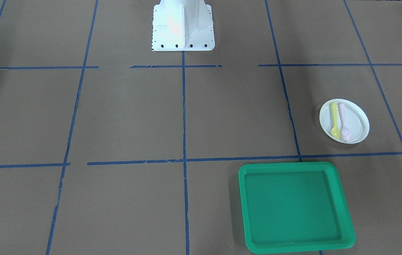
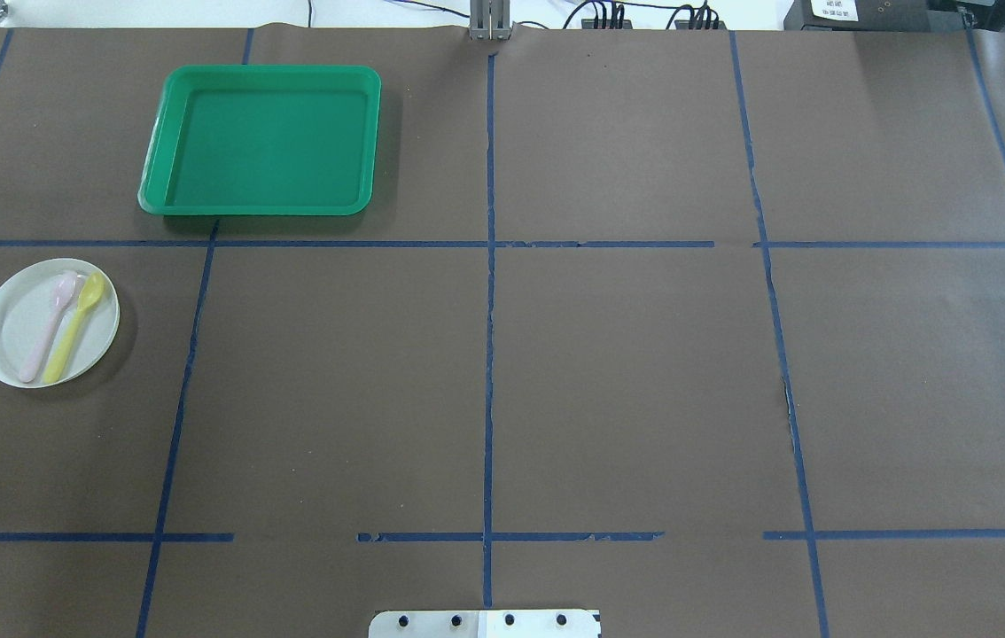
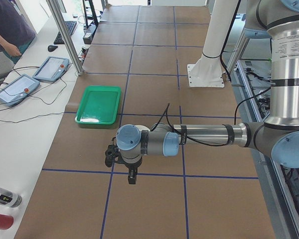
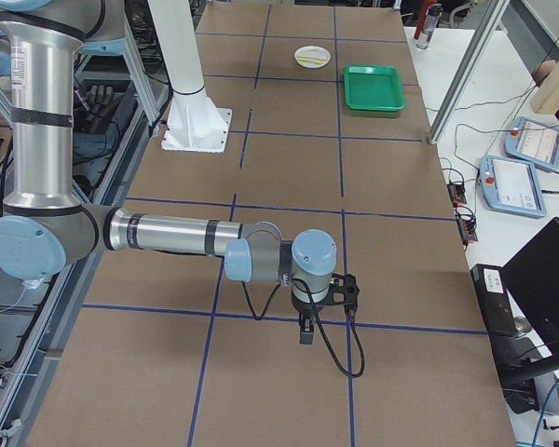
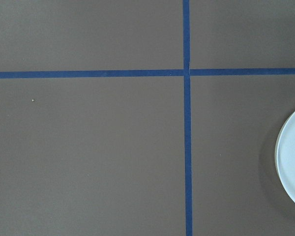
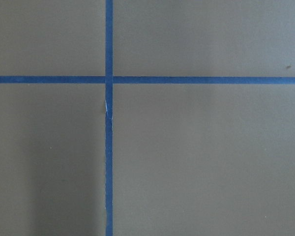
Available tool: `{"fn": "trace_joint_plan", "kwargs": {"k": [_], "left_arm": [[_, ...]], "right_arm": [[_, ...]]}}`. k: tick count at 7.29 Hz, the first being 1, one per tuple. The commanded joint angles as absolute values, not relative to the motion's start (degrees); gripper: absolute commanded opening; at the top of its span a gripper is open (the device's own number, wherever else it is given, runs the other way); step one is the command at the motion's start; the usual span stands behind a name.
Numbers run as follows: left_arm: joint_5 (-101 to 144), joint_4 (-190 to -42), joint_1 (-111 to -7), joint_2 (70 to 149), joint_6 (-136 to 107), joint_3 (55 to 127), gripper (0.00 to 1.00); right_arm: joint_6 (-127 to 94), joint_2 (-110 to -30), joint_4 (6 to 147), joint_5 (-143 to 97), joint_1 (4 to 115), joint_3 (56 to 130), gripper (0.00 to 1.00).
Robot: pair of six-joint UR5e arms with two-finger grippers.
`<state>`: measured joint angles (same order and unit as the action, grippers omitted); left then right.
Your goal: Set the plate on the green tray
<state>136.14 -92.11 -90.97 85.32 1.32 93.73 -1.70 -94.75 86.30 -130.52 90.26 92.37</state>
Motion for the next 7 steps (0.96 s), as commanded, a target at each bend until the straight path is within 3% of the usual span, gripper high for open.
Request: {"fn": "trace_joint_plan", "kwargs": {"k": [1,7], "left_arm": [[136.1,-92.0,-91.0,85.7,1.3,94.0,1.00],[136.2,-93.2,-89.8,88.6,-1.9,95.8,1.00]], "right_arm": [[-1.7,-94.7,86.3,-130.5,90.3,92.4,1.00],[-1.7,-94.7,86.2,-130.5,90.3,92.4,1.00]]}}
